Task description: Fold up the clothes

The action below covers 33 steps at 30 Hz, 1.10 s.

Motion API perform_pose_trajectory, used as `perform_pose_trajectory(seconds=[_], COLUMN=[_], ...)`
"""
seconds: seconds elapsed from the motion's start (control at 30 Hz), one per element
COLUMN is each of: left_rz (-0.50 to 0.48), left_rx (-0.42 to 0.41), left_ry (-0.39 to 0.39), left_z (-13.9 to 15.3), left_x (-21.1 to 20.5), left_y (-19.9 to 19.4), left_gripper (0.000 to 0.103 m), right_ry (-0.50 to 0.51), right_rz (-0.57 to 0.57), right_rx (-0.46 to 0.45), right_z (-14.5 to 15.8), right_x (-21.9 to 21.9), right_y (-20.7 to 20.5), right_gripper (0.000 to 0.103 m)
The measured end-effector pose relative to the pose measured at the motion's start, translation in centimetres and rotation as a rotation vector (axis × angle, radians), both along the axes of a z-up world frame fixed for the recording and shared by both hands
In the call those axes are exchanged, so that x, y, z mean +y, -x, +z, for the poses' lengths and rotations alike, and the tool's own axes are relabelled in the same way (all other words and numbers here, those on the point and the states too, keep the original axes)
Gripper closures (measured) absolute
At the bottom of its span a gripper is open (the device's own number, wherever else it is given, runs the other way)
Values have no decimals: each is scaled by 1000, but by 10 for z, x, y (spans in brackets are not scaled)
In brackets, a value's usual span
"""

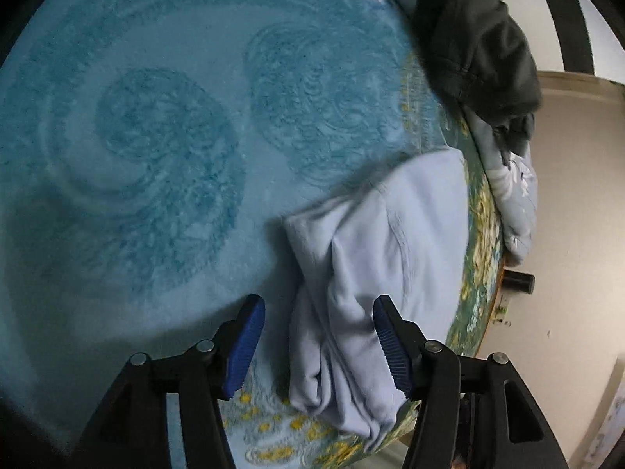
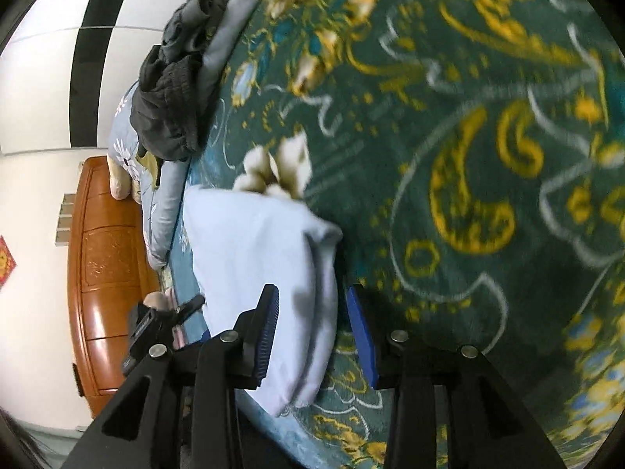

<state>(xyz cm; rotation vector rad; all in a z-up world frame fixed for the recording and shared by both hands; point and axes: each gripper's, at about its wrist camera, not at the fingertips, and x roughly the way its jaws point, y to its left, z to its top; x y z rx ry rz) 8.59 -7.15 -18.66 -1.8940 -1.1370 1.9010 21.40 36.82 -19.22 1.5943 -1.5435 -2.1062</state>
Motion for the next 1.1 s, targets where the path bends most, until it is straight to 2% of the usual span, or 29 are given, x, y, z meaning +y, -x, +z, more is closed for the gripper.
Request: perform_pose_trajectory(seconds=[0.07, 0.17, 0.47, 0.5, 0.53, 0.57, 0.6, 0.67, 0.77, 1.0, 1.1], left_rz=[-16, -36, -38, -52, -67, -86, -93, -103, -108, -211, -205], left_rx=[30, 55, 54, 60, 68, 76, 84, 100, 114, 56, 32], left_ry=[-3, -49, -191, -185, -170, -159, -153, -144, -141, -158, -176], left_z=[1, -1, -12, -11, -9, -8, -7, -2, 5, 8, 6], left_x=[6, 13, 30, 36, 42, 46, 47, 49, 49, 72, 73], left_y=[5, 11, 29, 30, 32, 33, 32, 29, 24, 4, 4], left_gripper=[41, 42, 43, 50, 67, 75, 79, 81, 83, 83, 82], right_ry=[15, 38, 53, 50, 47, 44, 40, 29, 9, -89, -126], right_rz=[0, -11, -48, -49, -51, -53, -55, -58, -50, 38, 87], right_rx=[-3, 13, 53, 54, 55, 55, 55, 59, 64, 191, 188], right_z=[-5, -10, -14, -14, -13, -12, -10, -6, 3, 56, 62], right_x=[-5, -12, -22, -23, -24, -25, -25, -25, -21, 0, 1], right_y=[-1, 1, 16, 17, 18, 20, 22, 27, 39, 95, 108], right_gripper=[65, 65, 62, 62, 62, 63, 65, 80, 91, 94, 94])
